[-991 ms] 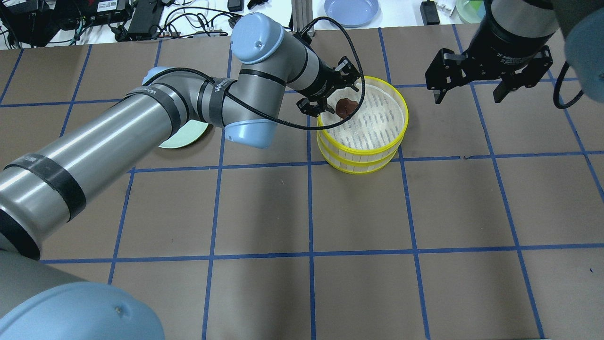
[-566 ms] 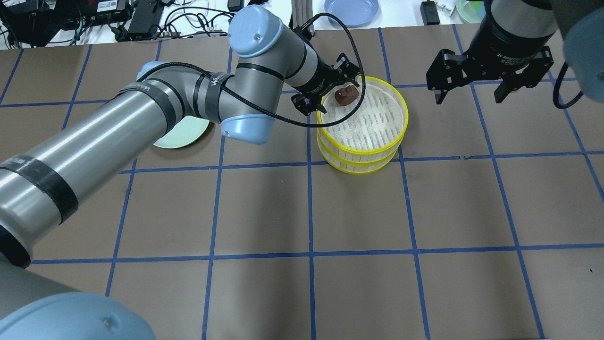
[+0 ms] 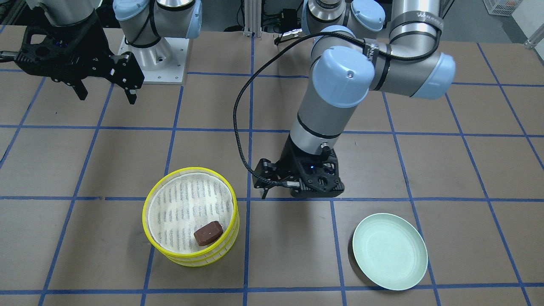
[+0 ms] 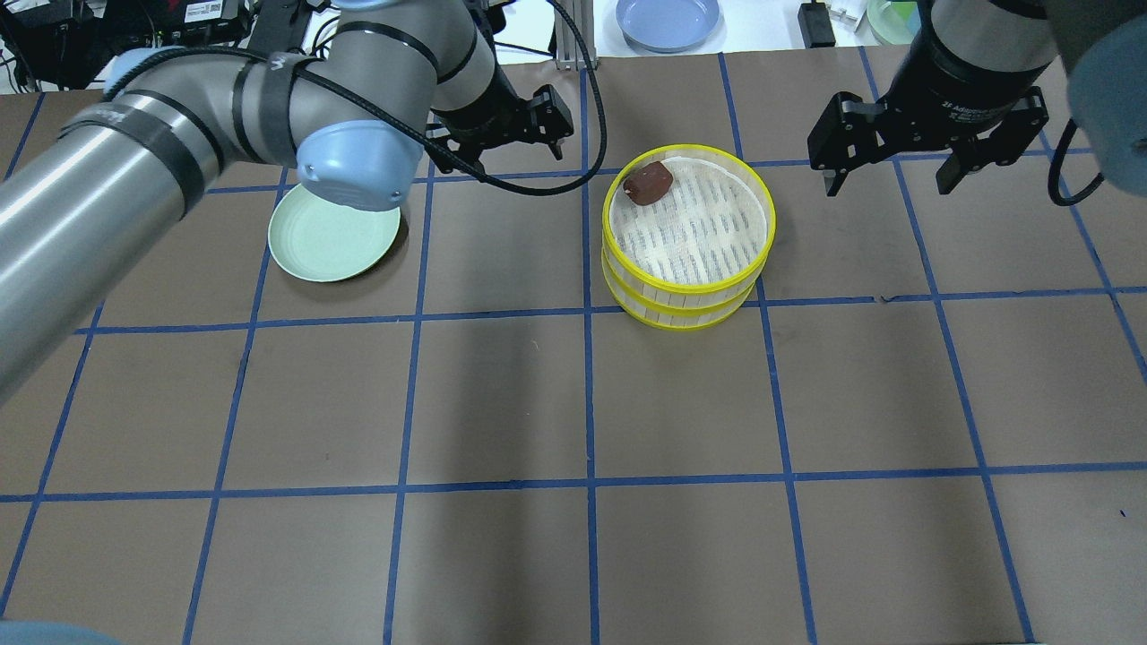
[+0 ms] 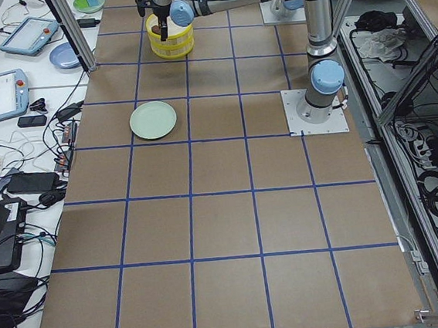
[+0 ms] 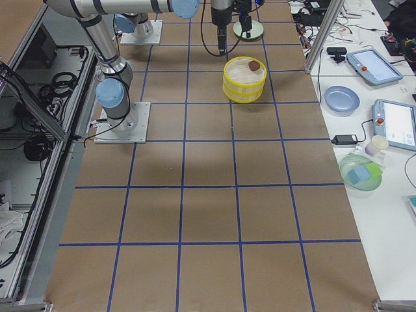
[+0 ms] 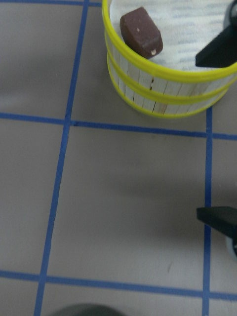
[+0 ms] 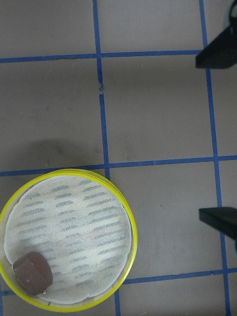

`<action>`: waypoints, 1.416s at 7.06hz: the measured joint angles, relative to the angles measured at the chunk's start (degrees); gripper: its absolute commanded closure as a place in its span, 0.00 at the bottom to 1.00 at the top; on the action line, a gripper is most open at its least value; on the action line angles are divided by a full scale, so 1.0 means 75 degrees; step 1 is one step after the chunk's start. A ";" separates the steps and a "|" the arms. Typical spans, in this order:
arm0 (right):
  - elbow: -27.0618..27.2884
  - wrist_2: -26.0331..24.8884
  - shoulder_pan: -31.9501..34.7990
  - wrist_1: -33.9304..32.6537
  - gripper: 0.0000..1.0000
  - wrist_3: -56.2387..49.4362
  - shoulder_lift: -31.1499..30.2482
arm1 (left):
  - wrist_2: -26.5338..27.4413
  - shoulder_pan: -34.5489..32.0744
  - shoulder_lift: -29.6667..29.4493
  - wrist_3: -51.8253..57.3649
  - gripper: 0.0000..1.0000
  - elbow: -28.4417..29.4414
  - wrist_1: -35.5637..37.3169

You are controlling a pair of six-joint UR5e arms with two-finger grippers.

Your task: Stack buns with steamer

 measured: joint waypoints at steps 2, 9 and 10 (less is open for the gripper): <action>0.0001 0.0013 0.0000 -0.0007 0.00 0.0006 0.0001 | 0.0334 0.0820 0.0579 0.1330 0.00 0.0050 -0.0990; 0.0004 0.0050 0.0000 0.0005 0.00 0.0045 0.0002 | 0.1198 0.1512 0.1603 0.2420 0.00 -0.0301 -0.2605; 0.0004 0.0049 0.0000 0.0004 0.00 0.0045 0.0002 | 0.1191 0.1533 0.1606 0.2416 0.00 -0.0318 -0.2618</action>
